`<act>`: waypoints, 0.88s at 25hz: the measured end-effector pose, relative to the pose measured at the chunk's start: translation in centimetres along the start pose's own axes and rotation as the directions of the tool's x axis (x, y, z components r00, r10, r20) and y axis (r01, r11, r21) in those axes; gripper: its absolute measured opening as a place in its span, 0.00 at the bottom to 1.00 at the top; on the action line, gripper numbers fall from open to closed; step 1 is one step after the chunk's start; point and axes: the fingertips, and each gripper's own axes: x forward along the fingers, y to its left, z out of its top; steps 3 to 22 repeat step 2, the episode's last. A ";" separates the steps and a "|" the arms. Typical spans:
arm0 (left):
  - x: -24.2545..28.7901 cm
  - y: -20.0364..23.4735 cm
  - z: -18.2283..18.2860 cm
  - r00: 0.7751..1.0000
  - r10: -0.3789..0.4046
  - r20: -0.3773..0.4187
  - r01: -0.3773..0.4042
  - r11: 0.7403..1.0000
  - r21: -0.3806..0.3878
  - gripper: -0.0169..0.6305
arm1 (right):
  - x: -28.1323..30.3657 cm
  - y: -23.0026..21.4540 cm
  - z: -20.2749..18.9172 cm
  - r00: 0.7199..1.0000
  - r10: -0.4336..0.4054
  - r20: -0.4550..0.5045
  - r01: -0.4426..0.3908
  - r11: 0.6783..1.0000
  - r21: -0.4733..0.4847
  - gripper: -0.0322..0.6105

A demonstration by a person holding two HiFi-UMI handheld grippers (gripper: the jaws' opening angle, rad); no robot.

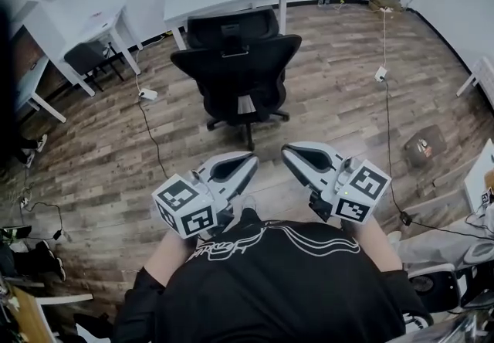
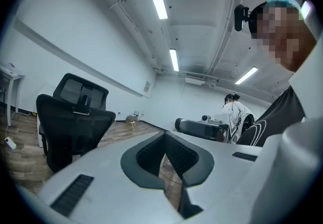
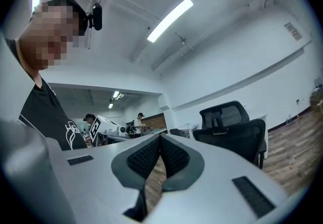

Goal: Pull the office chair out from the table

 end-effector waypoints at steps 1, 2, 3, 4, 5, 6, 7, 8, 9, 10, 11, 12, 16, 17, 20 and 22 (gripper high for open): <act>-0.1 -0.2 0.0 1.000 -0.001 0.000 0.001 1.000 0.003 0.04 | -0.1 0.1 0.0 1.000 -0.003 -0.001 0.003 1.000 -0.002 0.11; -0.2 -0.4 0.0 1.000 -0.001 -0.001 0.001 1.000 0.005 0.04 | -0.3 0.2 0.0 1.000 -0.007 -0.003 0.007 1.000 -0.005 0.11; -0.2 -0.4 0.0 1.000 -0.001 -0.001 0.001 1.000 0.005 0.04 | -0.3 0.2 0.0 1.000 -0.007 -0.003 0.007 1.000 -0.005 0.11; -0.2 -0.4 0.0 1.000 -0.001 -0.001 0.001 1.000 0.005 0.04 | -0.3 0.2 0.0 1.000 -0.007 -0.003 0.007 1.000 -0.005 0.11; -0.2 -0.4 0.0 1.000 -0.001 -0.001 0.001 1.000 0.005 0.04 | -0.3 0.2 0.0 1.000 -0.007 -0.003 0.007 1.000 -0.005 0.11; -0.2 -0.4 0.0 1.000 -0.001 -0.001 0.001 1.000 0.005 0.04 | -0.3 0.2 0.0 1.000 -0.007 -0.003 0.007 1.000 -0.005 0.11; -0.2 -0.4 0.0 1.000 -0.001 -0.001 0.001 1.000 0.005 0.04 | -0.3 0.2 0.0 1.000 -0.007 -0.003 0.007 1.000 -0.005 0.11; -0.2 -0.4 0.0 1.000 -0.001 -0.001 0.001 1.000 0.005 0.04 | -0.3 0.2 0.0 1.000 -0.007 -0.003 0.007 1.000 -0.005 0.11; -0.2 -0.4 0.0 1.000 -0.001 -0.001 0.001 1.000 0.005 0.04 | -0.3 0.2 0.0 1.000 -0.007 -0.003 0.007 1.000 -0.005 0.11; -0.2 -0.4 0.0 1.000 -0.001 -0.001 0.001 1.000 0.005 0.04 | -0.3 0.2 0.0 1.000 -0.007 -0.003 0.007 1.000 -0.005 0.11; -0.2 -0.4 0.0 1.000 -0.001 -0.001 0.001 1.000 0.005 0.04 | -0.3 0.2 0.0 1.000 -0.007 -0.003 0.007 1.000 -0.005 0.11; -0.2 -0.4 0.0 1.000 -0.001 -0.001 0.001 1.000 0.005 0.04 | -0.3 0.2 0.0 1.000 -0.007 -0.003 0.007 1.000 -0.005 0.11; -0.2 -0.4 0.0 1.000 -0.001 -0.001 0.001 1.000 0.005 0.04 | -0.3 0.2 0.0 1.000 -0.007 -0.003 0.007 1.000 -0.005 0.11; -0.2 -0.4 0.0 1.000 -0.001 -0.001 0.001 1.000 0.005 0.04 | -0.3 0.2 0.0 1.000 -0.007 -0.003 0.007 1.000 -0.005 0.11; -0.2 -0.4 0.0 1.000 -0.001 -0.001 0.001 1.000 0.005 0.04 | -0.3 0.2 0.0 1.000 -0.007 -0.003 0.007 1.000 -0.005 0.11; -0.2 -0.4 0.0 1.000 -0.001 -0.001 0.001 1.000 0.005 0.04 | -0.3 0.2 0.0 1.000 -0.007 -0.003 0.007 1.000 -0.005 0.11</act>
